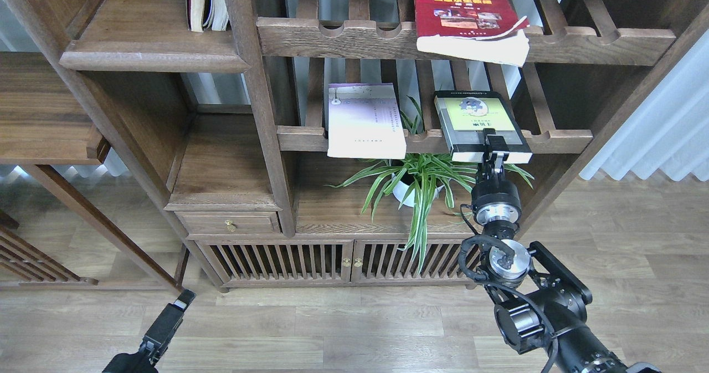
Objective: Organize books on shelf
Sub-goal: 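Reach the right gripper up and grip the green-labelled book's lower edge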
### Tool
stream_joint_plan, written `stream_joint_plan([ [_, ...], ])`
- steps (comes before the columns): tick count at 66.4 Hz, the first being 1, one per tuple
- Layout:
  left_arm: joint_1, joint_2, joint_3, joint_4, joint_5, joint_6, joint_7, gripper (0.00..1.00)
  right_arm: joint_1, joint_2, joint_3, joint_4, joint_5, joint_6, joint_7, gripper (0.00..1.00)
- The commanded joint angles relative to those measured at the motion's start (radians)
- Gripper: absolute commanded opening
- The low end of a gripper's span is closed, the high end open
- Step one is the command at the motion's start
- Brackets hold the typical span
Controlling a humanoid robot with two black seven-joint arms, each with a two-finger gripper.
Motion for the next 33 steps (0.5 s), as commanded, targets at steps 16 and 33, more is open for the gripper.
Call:
stream_joint_plan([
  [16,0.003,0.000,-0.001,0.000,0.000,0.000,0.000,1.00,-0.003,0.000,-0.005,0.003,0.000,0.009,0.000,0.27],
  [33,0.005,0.000,-0.001,0.000,0.000,0.000,-0.001,1.00,-0.011,0.000,-0.014,0.017,-0.001,0.040,0.002,0.05],
])
